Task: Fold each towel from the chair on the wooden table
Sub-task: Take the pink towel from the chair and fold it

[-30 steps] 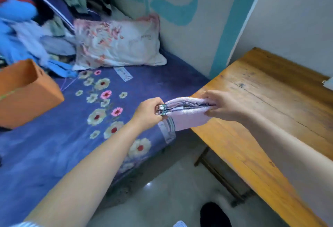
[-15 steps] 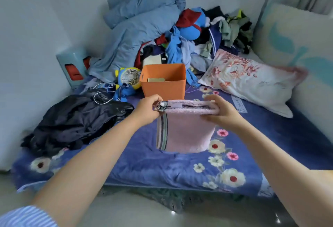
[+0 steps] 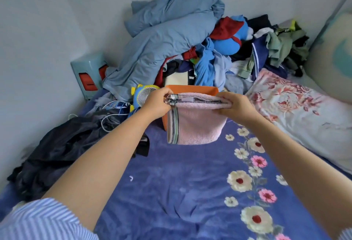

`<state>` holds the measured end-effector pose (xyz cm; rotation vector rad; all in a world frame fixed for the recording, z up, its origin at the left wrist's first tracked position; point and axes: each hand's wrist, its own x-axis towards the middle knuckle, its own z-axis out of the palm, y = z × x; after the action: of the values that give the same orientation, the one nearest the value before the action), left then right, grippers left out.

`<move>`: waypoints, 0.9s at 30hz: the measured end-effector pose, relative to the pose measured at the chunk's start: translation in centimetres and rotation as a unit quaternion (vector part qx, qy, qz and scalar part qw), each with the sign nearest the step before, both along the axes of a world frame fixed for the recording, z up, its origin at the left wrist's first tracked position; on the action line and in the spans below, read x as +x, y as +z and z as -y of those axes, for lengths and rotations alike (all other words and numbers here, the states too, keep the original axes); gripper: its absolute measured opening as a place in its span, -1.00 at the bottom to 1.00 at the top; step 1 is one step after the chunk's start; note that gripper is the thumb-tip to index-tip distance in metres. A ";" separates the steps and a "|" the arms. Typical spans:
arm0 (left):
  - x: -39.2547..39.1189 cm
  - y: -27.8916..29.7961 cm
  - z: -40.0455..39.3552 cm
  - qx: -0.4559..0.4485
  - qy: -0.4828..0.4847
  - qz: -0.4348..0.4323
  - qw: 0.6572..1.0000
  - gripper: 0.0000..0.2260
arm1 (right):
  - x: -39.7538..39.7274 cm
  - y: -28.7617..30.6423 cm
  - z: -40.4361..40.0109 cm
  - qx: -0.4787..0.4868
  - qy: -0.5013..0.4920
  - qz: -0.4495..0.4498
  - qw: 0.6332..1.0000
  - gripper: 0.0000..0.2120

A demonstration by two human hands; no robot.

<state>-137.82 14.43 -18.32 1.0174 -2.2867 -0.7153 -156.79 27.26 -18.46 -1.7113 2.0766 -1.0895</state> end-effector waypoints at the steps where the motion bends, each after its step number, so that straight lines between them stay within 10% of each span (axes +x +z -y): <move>1: -1.7 -0.1 2.3 0.006 0.004 0.001 1.000 -0.85 | -1.6 0.0 2.3 0.004 -0.007 0.006 1.000 -0.62; 16: -16.5 -7.7 29.6 0.146 0.046 -0.016 0.988 -0.79 | -15.1 -7.6 30.2 0.038 -0.096 0.042 0.994 -0.62; 27: -25.7 -25.4 40.5 0.364 0.027 0.085 0.927 -0.59 | -24.0 -22.3 41.4 0.285 -0.089 0.117 0.947 -0.73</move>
<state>-163.56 -26.06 -43.74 1.5026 -2.1403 -1.5730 -180.75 -14.16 -40.75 -1.0815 2.1383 -0.6004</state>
